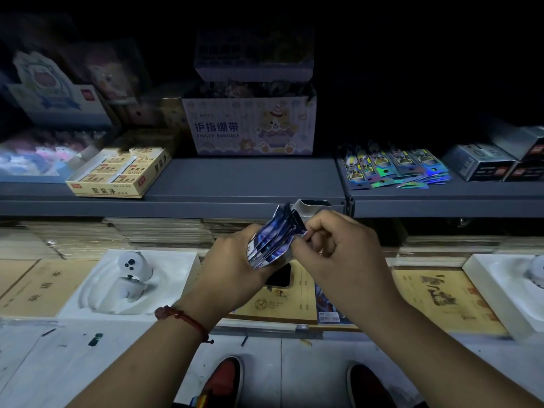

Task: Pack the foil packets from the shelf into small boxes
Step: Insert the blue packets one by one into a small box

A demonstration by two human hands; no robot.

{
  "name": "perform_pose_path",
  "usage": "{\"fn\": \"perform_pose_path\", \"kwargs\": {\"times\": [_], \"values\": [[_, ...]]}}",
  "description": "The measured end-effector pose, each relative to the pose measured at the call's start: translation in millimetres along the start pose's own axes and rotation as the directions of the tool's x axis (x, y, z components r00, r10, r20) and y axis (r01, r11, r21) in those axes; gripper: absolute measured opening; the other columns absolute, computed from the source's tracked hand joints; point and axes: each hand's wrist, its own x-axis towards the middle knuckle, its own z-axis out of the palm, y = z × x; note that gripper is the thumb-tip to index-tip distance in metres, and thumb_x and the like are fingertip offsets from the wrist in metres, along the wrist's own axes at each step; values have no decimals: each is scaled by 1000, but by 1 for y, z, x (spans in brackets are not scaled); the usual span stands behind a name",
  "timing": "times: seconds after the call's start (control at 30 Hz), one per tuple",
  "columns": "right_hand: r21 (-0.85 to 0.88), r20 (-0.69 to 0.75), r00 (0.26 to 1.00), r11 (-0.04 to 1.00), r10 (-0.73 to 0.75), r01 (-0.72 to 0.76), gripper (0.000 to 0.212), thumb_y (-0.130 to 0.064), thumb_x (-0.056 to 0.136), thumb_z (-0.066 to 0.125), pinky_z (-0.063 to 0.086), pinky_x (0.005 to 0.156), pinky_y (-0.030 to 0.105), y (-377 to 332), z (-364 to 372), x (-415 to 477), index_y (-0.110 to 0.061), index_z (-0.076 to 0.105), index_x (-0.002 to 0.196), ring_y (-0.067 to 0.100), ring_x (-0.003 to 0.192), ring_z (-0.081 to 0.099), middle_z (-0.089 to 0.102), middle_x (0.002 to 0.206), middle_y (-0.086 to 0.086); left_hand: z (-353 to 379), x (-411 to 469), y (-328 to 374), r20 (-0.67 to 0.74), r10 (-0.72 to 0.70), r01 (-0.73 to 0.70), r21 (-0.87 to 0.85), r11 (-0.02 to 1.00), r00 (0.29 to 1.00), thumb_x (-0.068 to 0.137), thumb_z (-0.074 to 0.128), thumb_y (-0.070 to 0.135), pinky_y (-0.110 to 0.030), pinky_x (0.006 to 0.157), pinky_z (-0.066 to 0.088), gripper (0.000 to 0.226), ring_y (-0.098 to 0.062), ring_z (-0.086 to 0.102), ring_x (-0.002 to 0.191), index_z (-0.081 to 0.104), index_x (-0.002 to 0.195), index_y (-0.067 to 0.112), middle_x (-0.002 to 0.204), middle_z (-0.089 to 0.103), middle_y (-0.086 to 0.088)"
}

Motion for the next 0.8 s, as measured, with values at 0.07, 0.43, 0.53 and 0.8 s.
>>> {"fn": "perform_pose_path", "kwargs": {"times": [0.07, 0.43, 0.53, 0.8], "values": [[27, 11, 999, 999, 45, -45, 20, -33, 84, 71, 47, 56, 39, 1, 1, 0, -23, 59, 72, 9, 56, 45, 52, 63, -7, 1, 0, -5, -1, 13, -13, 61, 998, 1000, 85, 66, 66, -28, 62, 56, 37, -1, 65, 71, 62, 106, 36, 82, 69, 18], [4, -16, 1000, 1000, 4, -4, 38, -31, 100, 60, 42, 53, 33, 7, -6, 3, -18, 63, 64, 13, 54, 53, 57, 56, -5, -1, 3, -11, -42, 19, -12, 155, 988, 999, 81, 61, 71, -34, 70, 59, 46, -3, 67, 80, 52, 121, 48, 92, 70, 24], [-61, -170, 984, 997, -61, 51, 33, -23, 100, 63, 35, 52, 19, 6, -12, 6, -19, 62, 67, 14, 58, 52, 55, 58, -5, -1, 4, -14, -54, 9, 1, 170, 985, 999, 82, 60, 73, -34, 68, 58, 46, -5, 67, 79, 57, 116, 43, 89, 70, 21], [323, -98, 986, 941, 138, -99, 27, -29, 95, 71, 34, 48, 36, 4, -11, 4, -10, 64, 78, 23, 47, 37, 47, 53, 19, -1, 4, -17, -60, -3, 15, 186, 982, 998, 82, 62, 76, -34, 62, 56, 43, -8, 65, 71, 58, 109, 42, 80, 68, 20]]}}
